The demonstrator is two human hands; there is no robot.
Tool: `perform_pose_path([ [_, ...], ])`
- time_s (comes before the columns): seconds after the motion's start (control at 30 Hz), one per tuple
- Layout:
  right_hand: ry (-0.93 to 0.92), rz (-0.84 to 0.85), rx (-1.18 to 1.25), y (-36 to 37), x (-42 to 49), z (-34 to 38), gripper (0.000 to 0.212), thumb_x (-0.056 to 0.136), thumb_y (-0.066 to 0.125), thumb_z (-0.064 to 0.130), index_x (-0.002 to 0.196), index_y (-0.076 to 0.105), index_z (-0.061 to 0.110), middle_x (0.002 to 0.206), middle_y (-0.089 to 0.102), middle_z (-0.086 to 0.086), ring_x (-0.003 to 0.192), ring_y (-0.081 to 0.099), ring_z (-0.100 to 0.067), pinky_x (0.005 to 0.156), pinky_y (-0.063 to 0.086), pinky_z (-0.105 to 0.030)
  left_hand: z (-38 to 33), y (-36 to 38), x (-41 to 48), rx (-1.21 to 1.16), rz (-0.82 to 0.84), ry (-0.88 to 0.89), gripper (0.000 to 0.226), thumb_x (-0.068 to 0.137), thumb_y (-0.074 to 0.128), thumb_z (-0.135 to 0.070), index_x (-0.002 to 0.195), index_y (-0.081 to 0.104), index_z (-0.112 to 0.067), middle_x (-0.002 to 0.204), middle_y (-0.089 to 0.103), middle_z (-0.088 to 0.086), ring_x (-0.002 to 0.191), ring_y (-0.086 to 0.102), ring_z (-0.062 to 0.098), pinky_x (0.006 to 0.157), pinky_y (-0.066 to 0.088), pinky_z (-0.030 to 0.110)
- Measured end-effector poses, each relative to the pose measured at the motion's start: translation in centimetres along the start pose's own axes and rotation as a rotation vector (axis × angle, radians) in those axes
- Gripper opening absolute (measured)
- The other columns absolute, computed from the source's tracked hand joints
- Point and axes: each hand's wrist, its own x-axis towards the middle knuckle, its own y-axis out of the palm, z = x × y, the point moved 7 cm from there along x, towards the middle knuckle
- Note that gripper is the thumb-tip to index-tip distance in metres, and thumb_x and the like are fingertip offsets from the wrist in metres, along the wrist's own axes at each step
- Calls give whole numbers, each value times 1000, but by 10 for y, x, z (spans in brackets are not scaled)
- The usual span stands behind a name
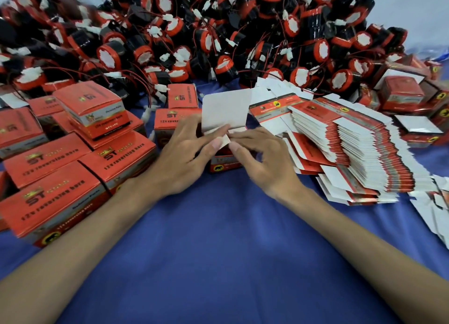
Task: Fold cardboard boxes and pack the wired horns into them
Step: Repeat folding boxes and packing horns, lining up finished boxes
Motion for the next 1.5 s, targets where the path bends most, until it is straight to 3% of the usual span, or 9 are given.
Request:
perform_pose_path([
  [0.2,278,60,506,1,5,-19,46,85,56,33,124,35,22,87,75,-5,99,68,-23,97,44,-55,-3,-8,2,-37,-91,-14,36,94,49,-26,125,65,-15,127,50,6,116,34,9,95,18,2],
  [0.33,362,78,594,8,10,-30,82,84,55,45,152,13,25,87,76,0,109,65,-15,110,32,-53,-6,-17,2,-97,-212,-45,24,85,63,-15,106,75,-8,117,59,1,114,51,22,96,40,23],
  [0.53,434,71,803,7,14,-34,41,88,52,42,119,55,17,75,73,-10,94,69,-25,100,43,-46,-9,-20,-3,-119,-269,16,29,79,73,-29,85,75,-1,106,66,13,101,62,23,82,51,42],
  [0.63,405,45,793,6,12,-29,28,87,53,47,87,54,20,74,73,-10,78,71,-24,87,49,-39,-8,-22,-5,-157,-321,54,35,75,77,-39,70,54,-12,87,61,4,86,58,12,70,47,27],
  [0.7,386,19,784,3,13,-27,27,88,55,43,79,52,18,75,74,-9,77,72,-24,83,52,-34,-12,-23,-7,-218,-347,83,43,76,81,-32,81,39,-27,100,59,-13,95,56,-4,75,42,13],
  [0.87,345,41,847,1,10,-28,9,83,65,22,75,64,26,82,75,-6,82,73,-22,73,55,-25,-14,-19,-8,-457,-270,116,70,75,83,-29,117,27,-34,121,60,-25,114,60,2,93,45,15],
  [1.07,294,166,830,5,3,-29,21,86,66,9,105,68,18,94,75,1,93,71,-15,78,53,-21,-18,-21,-7,-138,-220,150,38,95,56,-34,123,63,-10,124,62,-5,117,53,0,100,38,13],
  [1.23,230,128,599,-1,6,-25,31,84,66,-1,107,68,19,91,72,11,89,69,-6,78,53,-19,-21,-23,-10,-96,-222,169,36,90,62,-21,122,65,-4,123,63,0,117,56,6,103,42,19],
  [1.5,-42,73,43,-21,10,-12,32,74,79,14,106,72,12,78,56,-4,71,52,-12,66,41,-13,-26,-23,-11,-65,-161,256,36,86,65,-13,120,64,-1,124,61,1,120,55,10,106,43,27],
])
